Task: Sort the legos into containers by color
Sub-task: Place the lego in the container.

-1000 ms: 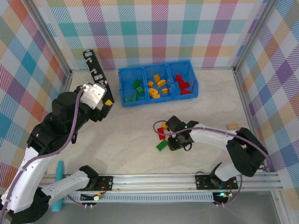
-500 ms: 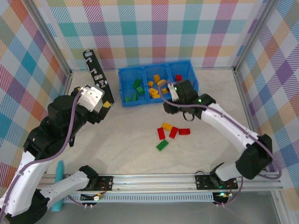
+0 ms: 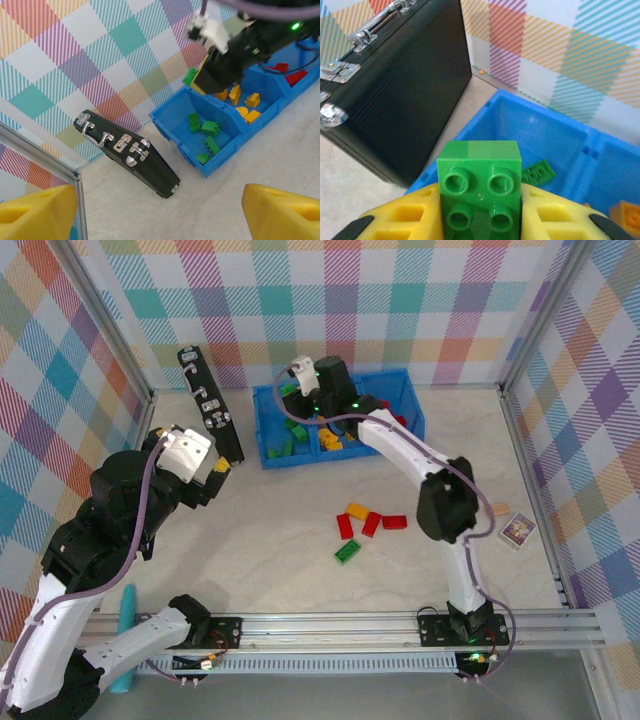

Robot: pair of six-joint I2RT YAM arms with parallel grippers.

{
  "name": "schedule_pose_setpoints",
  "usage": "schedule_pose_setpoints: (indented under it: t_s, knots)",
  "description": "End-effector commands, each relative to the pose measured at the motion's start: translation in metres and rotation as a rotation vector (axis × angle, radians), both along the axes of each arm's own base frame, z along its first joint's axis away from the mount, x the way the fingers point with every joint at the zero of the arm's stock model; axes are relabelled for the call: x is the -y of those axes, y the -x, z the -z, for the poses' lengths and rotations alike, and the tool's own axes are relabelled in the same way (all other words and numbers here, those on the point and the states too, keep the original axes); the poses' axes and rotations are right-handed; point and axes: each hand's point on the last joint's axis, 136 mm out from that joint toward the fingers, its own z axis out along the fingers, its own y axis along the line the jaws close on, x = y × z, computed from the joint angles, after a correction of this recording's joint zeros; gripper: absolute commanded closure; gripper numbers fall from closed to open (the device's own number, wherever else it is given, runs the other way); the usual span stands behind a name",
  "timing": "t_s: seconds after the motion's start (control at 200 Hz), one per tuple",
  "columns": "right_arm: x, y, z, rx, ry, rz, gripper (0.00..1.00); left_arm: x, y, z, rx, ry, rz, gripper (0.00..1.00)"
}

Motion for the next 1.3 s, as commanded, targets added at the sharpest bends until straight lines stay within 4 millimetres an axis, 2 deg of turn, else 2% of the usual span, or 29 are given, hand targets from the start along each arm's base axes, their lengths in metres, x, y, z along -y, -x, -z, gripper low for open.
schedule_pose_setpoints:
  t_s: [0.0,0.11,0.12,0.215,0.435,0.565,0.69,0.74,0.805,0.82,0.915,0.925,1.01,1.115,1.19,1.295]
  knots:
    - [-0.032,-0.009,0.000,0.082,0.008,-0.083,0.65,-0.002,0.000,-0.005,0.033,-0.006,-0.005,0.15]
    - [-0.051,-0.022,0.031,0.076,0.078,-0.088,0.63,-0.001,0.000,-0.004,0.033,-0.009,-0.005,0.14]
    - [-0.051,-0.023,0.038,0.065,0.091,-0.088,0.62,-0.001,0.000,-0.004,0.033,-0.007,-0.004,0.14]
    - [-0.058,-0.028,0.059,0.066,0.130,-0.093,0.60,0.000,0.000,-0.005,0.033,-0.005,0.001,0.14]
    - [-0.058,-0.030,0.082,0.039,0.143,-0.076,0.58,0.000,0.001,-0.005,0.033,0.000,0.004,0.14]
    - [-0.058,-0.031,0.097,0.013,0.157,-0.071,0.52,0.000,0.002,-0.005,0.034,0.006,0.007,0.14]
    - [-0.057,-0.030,0.103,0.000,0.163,-0.069,0.46,0.001,0.003,-0.005,0.028,0.014,0.011,0.14]
    - [-0.056,-0.028,0.098,-0.001,0.160,-0.070,0.46,0.000,0.004,-0.007,0.028,0.017,0.013,0.14]
    - [-0.052,-0.021,0.082,0.003,0.154,-0.071,0.44,0.001,0.004,-0.009,0.030,0.024,0.014,0.15]
    - [-0.050,-0.019,0.083,-0.005,0.160,-0.070,0.43,0.001,0.004,-0.008,0.029,0.024,0.015,0.15]
    - [-0.029,0.003,0.055,-0.052,0.159,-0.039,0.36,0.002,0.004,-0.008,0.024,0.028,0.020,0.15]
    - [-0.026,0.006,0.058,-0.068,0.165,-0.033,0.34,0.003,0.004,-0.008,0.023,0.030,0.020,0.15]
    - [0.010,0.035,0.035,-0.158,0.156,0.084,0.30,0.003,0.003,-0.003,0.016,0.025,0.018,0.15]
    - [0.072,0.077,0.031,-0.326,0.181,0.318,0.29,0.002,0.002,-0.001,0.008,0.019,0.011,0.15]
    - [0.115,0.114,0.033,-0.474,0.153,0.494,0.28,0.003,0.002,0.000,0.005,0.019,0.013,0.14]
    - [0.150,0.173,0.048,-0.684,0.050,0.687,0.26,0.005,0.001,0.003,-0.001,0.018,0.021,0.14]
